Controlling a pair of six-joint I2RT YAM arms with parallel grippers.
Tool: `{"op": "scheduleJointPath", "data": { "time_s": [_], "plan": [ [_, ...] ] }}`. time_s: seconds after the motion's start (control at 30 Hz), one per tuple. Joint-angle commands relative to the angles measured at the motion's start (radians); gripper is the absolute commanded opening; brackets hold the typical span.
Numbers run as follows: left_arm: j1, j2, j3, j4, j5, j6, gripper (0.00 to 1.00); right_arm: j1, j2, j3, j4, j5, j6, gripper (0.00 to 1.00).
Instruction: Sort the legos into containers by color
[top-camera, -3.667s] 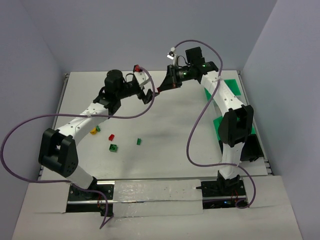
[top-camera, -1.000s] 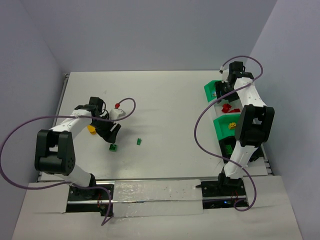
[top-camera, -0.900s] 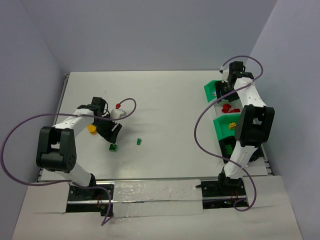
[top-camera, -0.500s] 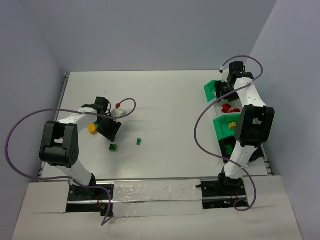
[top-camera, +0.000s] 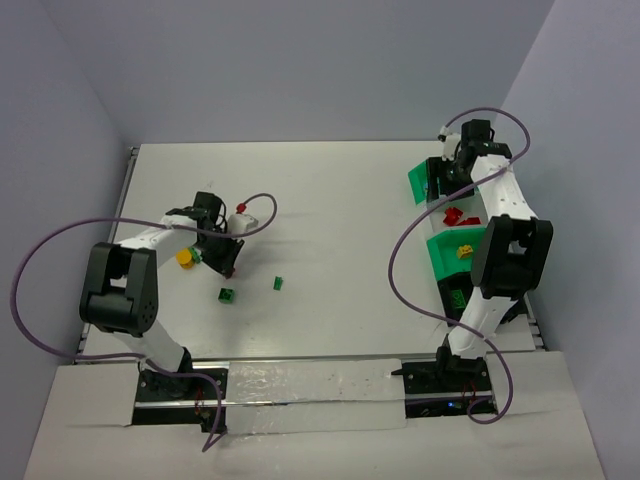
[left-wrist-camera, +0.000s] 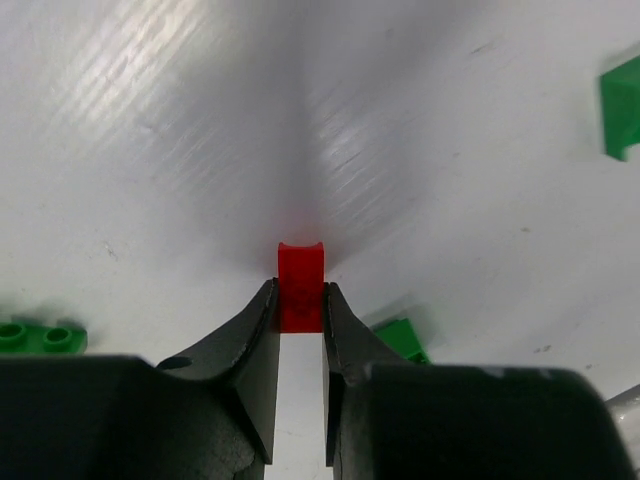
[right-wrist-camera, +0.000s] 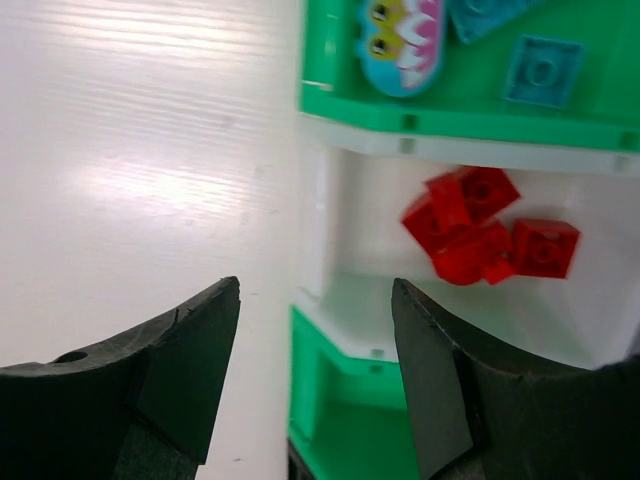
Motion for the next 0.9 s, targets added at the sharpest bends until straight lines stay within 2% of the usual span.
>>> {"op": "scheduleJointPath", "data": {
  "time_s": [0.0, 0.03, 0.07, 0.1, 0.13, 0.3, 0.53, 0.87],
  "plan": [
    [-0.002, -0.137, 0.080, 0.151, 0.258, 0.118, 0.08, 0.071, -0.122, 0.018, -0.012, -0.268, 0.050, 0.71],
    [-0.002, -0.159, 0.083, 0.151, 0.301, 0.123, 0.06, 0.072, -0.122, 0.033, -0.013, -0.301, 0.050, 0.72],
    [-0.004, -0.202, 0.083, 0.242, 0.339, 0.122, 0.01, 0.108, -0.120, 0.049, -0.018, -0.367, 0.069, 0.72],
    [-0.007, -0.222, 0.083, 0.304, 0.399, 0.101, 0.00, 0.120, -0.102, 0.093, -0.027, -0.400, 0.084, 0.72],
    [-0.023, -0.238, 0.086, 0.423, 0.408, 0.087, 0.00, 0.169, -0.083, 0.127, -0.029, -0.451, 0.130, 0.73],
    [-0.114, -0.205, 0.172, 0.636, 0.396, 0.027, 0.00, 0.288, -0.032, 0.224, 0.032, -0.651, 0.236, 0.72],
    [-0.206, -0.175, 0.194, 0.756, 0.345, 0.029, 0.00, 0.400, 0.015, 0.304, 0.079, -0.719, 0.306, 0.66],
    [-0.290, -0.188, 0.172, 0.797, 0.309, 0.030, 0.00, 0.487, 0.066, 0.332, 0.090, -0.746, 0.338, 0.60]
  ]
}}
